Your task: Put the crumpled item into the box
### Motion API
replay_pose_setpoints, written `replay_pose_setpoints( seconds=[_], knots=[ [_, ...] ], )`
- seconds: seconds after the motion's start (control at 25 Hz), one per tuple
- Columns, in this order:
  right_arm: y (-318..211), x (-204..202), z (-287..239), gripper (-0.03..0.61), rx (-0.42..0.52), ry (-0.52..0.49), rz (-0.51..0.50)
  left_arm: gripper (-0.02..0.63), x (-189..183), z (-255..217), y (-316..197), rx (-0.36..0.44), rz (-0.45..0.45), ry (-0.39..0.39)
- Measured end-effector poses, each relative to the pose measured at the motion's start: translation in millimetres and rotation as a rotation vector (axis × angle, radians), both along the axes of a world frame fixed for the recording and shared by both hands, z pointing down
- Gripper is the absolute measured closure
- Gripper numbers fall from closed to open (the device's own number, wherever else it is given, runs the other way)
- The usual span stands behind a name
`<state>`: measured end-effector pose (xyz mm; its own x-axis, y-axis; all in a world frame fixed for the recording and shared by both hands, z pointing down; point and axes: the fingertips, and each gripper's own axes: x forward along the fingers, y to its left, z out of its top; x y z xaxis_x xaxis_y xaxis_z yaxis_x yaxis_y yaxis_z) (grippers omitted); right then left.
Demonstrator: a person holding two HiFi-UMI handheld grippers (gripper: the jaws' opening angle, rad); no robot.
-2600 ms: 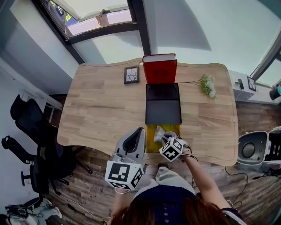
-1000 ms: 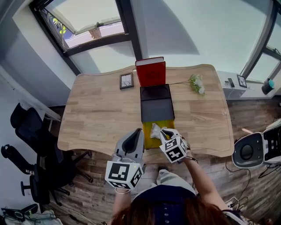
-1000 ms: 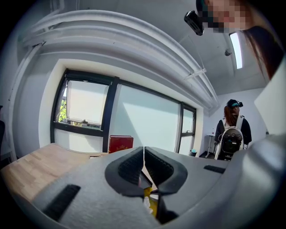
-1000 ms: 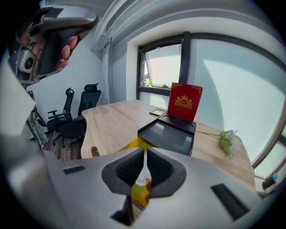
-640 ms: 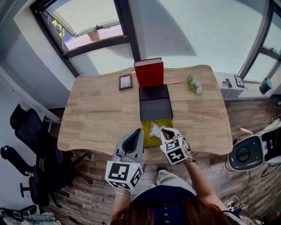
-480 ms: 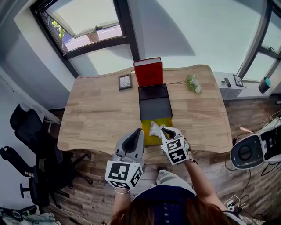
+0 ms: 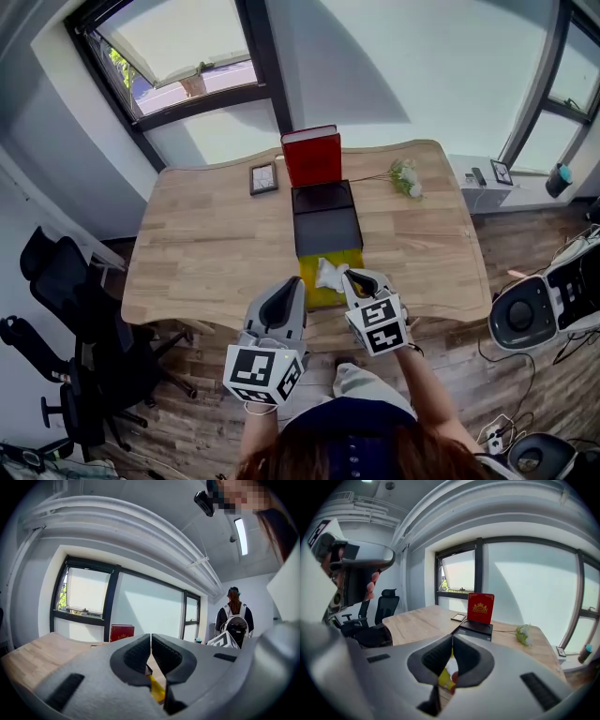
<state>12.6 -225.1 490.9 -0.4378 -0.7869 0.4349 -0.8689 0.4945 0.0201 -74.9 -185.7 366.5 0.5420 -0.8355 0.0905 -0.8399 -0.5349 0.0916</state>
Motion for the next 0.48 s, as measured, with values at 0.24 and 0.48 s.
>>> replay_pose_setpoints(
  seconds=[0.24, 0.48],
  knots=[
    [11, 6, -21, 0.549, 0.048, -0.009, 0.021, 0.584, 0, -1, 9, 0.007, 0.004, 0.004],
    [26, 8, -43, 0.551, 0.09, -0.031, 0.04, 0.584, -2, -5, 19, 0.015, 0.007, 0.008]
  ],
)
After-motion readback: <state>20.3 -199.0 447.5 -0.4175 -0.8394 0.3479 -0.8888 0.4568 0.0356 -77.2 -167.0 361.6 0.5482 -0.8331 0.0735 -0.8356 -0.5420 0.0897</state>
